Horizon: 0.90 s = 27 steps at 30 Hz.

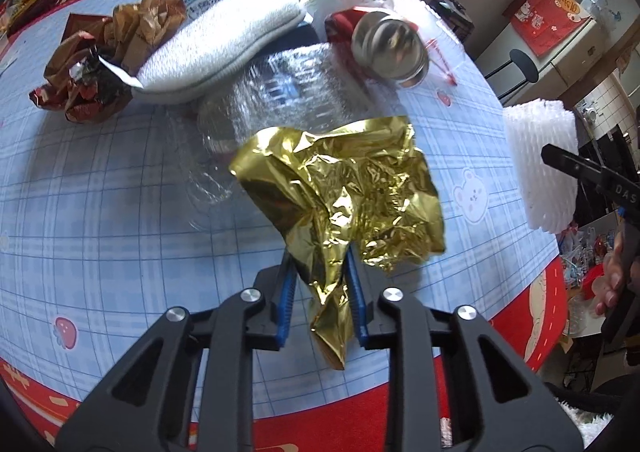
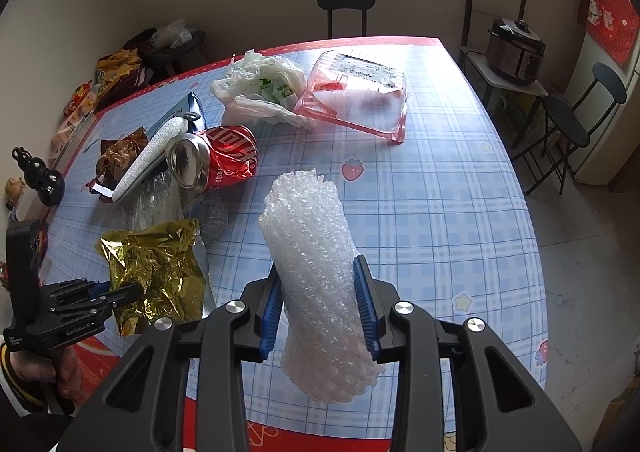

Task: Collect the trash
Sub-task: 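Grasp the gold foil wrapper with the left tool while right holds bubble wrap, then carry the gold foil to the brown bin and open the left tool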

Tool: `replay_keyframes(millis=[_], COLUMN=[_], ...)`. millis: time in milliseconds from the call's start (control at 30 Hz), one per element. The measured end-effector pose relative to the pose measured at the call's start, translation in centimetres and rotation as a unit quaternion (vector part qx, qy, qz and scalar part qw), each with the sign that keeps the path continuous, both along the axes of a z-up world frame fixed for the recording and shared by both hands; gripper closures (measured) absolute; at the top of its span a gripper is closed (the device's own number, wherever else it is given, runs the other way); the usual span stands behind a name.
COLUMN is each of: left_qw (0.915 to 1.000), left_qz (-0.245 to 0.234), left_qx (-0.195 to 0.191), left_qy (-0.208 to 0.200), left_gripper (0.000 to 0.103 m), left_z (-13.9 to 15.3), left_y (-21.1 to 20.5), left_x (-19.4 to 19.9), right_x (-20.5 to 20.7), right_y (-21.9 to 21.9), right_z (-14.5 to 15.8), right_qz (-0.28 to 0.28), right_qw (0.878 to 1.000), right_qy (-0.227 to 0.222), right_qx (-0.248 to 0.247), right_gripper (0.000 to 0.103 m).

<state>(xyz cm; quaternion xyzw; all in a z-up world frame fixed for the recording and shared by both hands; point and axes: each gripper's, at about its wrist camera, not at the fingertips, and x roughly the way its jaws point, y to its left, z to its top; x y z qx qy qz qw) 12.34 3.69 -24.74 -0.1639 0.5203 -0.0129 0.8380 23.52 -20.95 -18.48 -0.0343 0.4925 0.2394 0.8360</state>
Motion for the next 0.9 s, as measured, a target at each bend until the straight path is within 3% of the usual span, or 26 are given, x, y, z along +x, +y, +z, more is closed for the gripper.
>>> replay_keyframes(millis=[133,500,667,900], left_qw=[0.9993,0.9926,0.9860,0.9800], left_qz=[-0.019,-0.073,-0.122,-0.157], left_qx=[0.001,-0.045,-0.046,-0.043], left_qy=[-0.032,-0.086,-0.104,-0.113], left_gripper=[0.082,0.082,0.082,0.081], left_z=[2.4,6.9,8.1,9.7], left_y=[0.1,-0.8,-3.8,-9.7], left_x=[-0.7,-0.6,1.2,3.3], right_x=[-0.4,-2.7,-4.6,-5.7], right_y=[-1.2,-5.0,-8.4,-16.4], right_z=[0.5,1.1,1.6,1.8], right_qz=[-0.026,-0.102,-0.147,-0.228], right_qw=[1.000,0.995,0.989,0.973], right_qy=[-0.005,-0.005,-0.015,-0.026], right_qx=[0.005,0.007,0.005,0.026], right_gripper=[0.070,0.070,0.070,0.070])
